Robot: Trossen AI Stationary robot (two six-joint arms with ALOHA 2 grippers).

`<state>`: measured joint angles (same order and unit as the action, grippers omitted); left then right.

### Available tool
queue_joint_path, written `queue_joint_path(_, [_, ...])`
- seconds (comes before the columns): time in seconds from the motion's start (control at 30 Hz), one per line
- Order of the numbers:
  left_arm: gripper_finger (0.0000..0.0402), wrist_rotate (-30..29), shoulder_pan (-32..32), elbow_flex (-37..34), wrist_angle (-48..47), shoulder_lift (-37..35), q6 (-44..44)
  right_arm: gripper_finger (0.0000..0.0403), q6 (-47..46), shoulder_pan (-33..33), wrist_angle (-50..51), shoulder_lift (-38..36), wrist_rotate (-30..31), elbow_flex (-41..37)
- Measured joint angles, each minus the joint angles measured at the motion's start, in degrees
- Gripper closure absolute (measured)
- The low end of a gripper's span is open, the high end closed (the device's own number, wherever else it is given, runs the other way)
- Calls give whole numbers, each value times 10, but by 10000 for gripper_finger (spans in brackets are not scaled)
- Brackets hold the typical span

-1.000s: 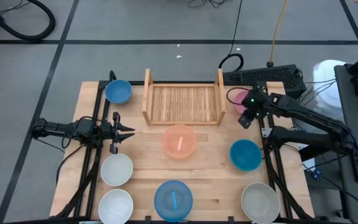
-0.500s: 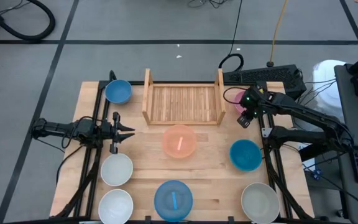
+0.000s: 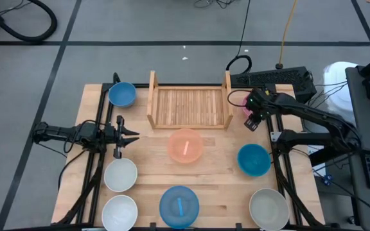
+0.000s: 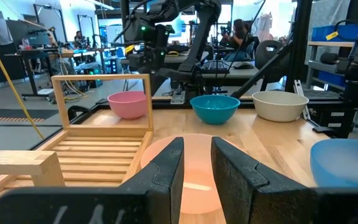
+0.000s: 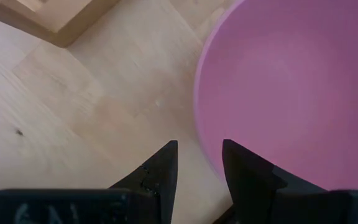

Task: Place and stack bowls onto a shelf
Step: Put the pink bowl on the shelf

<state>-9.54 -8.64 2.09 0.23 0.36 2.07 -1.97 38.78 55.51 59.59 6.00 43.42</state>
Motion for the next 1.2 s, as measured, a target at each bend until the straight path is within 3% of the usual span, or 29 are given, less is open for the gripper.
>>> queue_joint_path(0.63, [314,0,0,0,0,0,-9,289,42,40,-15,91,-2,0])
queue_joint_path(0.73, [314,0,0,0,0,0,-13,313,47,40,-15,103,-2,0])
queue_joint_path(0.9, [314,0,0,0,0,0,-14,388,64,40,-19,116,-2,0])
queue_joint_path(1.2, [314,0,0,0,0,0,-15,402,88,39,-17,95,-1,0])
